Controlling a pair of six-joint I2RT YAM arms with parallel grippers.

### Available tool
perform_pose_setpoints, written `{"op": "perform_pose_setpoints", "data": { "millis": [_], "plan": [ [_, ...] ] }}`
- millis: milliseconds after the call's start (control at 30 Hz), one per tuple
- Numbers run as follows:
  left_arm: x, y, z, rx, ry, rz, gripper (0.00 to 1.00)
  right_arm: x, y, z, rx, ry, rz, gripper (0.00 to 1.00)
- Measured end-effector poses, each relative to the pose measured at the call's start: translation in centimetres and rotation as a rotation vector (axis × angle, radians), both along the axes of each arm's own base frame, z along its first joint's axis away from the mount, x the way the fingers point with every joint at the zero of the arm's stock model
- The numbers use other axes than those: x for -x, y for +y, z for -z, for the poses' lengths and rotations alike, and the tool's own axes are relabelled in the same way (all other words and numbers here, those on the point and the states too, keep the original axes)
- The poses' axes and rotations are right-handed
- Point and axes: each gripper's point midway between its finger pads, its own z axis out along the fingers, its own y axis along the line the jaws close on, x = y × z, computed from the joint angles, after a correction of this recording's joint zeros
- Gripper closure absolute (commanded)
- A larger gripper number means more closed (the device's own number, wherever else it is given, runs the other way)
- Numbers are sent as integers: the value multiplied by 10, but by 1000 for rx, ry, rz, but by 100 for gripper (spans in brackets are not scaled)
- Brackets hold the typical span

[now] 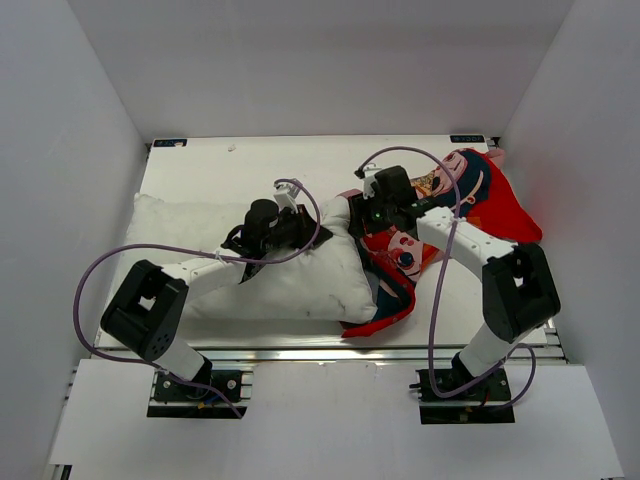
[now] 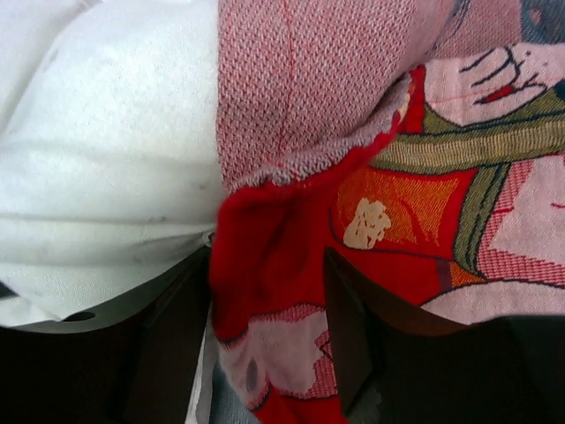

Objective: Put the pillow into the pillowcase

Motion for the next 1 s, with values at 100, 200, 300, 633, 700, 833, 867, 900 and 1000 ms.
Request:
{"op": "perform_pose_setpoints", "data": {
  "millis": [100,200,300,633,700,833,867,900,1000],
  "plan": [
    [0,0,0,0,0,-2,100,-9,-1,0,27,-21,14,68],
    [0,1,-1,1,-2,-2,100,-16,1,-7,39,-54,18,93],
    [1,1,-2,0,-2,-2,100,-22,2,-16,34,-78,20,100],
    [7,-12,-9,-9,-18,50,100,-46,33,-109,-128,-212,-19,100],
    [11,-23,-11,-17,-22,83,100,-48,40,-125,-157,-232,-25,100],
    [18,-41,-9,-31,-21,142,100,-47,55,-126,-169,-224,-49,100],
    [19,-43,-8,-34,-21,151,100,-47,59,-122,-168,-213,-55,100],
    [20,-44,-8,-36,-21,156,100,-47,64,-120,-170,-205,-60,100],
    [20,-44,-8,-41,-23,159,100,-51,75,-122,-181,-197,-68,100]
  ]
}}
